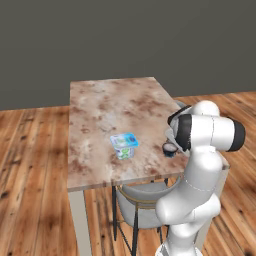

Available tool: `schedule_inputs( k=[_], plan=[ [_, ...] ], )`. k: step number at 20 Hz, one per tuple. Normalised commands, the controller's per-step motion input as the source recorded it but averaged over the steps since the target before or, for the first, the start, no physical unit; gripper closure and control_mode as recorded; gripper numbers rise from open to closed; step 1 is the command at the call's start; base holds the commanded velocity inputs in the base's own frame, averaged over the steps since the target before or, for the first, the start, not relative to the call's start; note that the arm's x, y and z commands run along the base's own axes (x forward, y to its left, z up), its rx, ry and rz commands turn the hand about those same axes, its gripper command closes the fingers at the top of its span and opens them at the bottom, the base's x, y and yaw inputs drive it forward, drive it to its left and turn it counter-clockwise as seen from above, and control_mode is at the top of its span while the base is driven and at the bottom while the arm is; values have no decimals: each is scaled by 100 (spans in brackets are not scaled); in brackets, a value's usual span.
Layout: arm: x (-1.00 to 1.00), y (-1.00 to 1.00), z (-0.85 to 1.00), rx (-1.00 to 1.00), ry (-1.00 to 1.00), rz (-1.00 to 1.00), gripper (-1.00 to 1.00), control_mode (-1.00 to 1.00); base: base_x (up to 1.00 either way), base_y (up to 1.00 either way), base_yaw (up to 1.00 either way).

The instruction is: Stack the yogurt containers by placing the smaller containers on top of the larger containers.

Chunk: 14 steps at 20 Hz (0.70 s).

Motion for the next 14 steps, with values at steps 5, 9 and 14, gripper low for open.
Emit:
schedule_inputs(
  k=[5, 9, 14],
  plan=[
    [0, 0, -11, 0, 0, 0, -100, -100, 0, 0, 0],
    [-1, 1, -6, 0, 0, 0, -100, -100, 0, 0, 0],
    [-22, 9, 0, 0, -1, 0, -100, -100, 0, 0, 0]
  ],
)
